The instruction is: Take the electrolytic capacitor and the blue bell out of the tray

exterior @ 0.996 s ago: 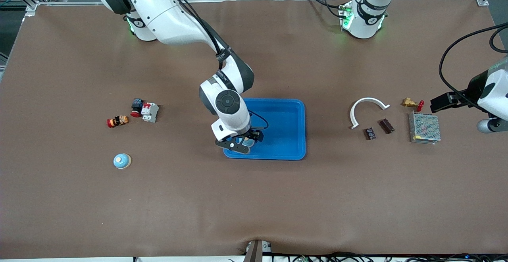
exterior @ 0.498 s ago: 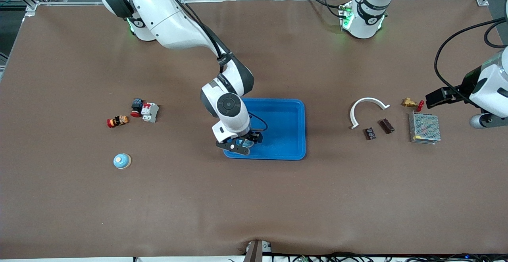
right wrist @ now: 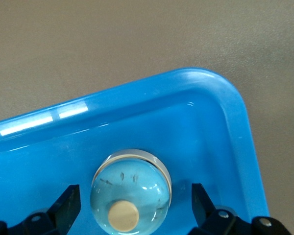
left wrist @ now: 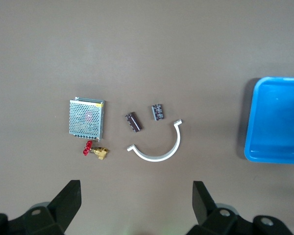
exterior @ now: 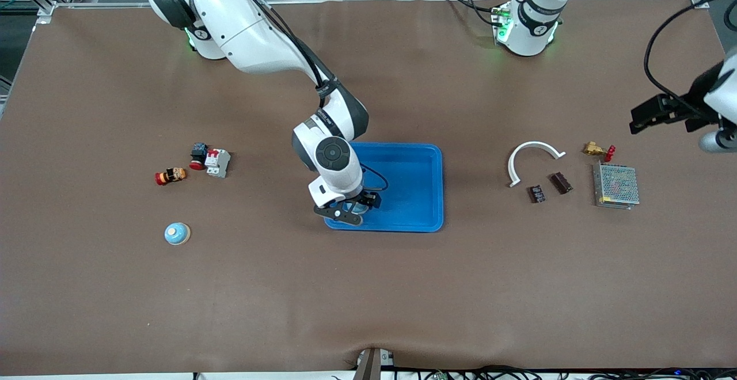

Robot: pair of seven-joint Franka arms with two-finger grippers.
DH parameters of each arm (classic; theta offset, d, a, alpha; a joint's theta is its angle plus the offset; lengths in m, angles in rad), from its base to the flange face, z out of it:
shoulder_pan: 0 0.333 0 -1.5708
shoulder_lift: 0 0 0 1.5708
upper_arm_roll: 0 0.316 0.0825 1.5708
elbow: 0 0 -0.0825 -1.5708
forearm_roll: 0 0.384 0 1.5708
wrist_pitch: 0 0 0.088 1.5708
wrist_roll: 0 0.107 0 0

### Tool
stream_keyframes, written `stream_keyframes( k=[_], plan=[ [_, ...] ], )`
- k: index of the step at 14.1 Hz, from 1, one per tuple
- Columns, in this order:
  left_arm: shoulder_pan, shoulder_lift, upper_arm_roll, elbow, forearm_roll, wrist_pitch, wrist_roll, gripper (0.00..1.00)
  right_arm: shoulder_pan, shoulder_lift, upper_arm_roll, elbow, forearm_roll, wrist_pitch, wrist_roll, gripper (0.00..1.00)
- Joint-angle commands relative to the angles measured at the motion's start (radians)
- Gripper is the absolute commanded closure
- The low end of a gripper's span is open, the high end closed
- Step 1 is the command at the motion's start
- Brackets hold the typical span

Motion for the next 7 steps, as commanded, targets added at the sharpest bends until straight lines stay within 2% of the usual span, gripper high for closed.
stream_keyframes(
  k=[1,7],
  plan=[
    [-0.015,-0.126,0.037,-0.19,-0.025,0.131,0.071,0.0,0.014,0.01,-0.007,0.002,-0.014,0.02,0.021,0.0],
    [-0.02,-0.127,0.039,-0.183,-0.013,0.13,0.096,0.0,0.014,0.01,-0.007,0.002,-0.014,0.018,0.019,0.0]
  ],
)
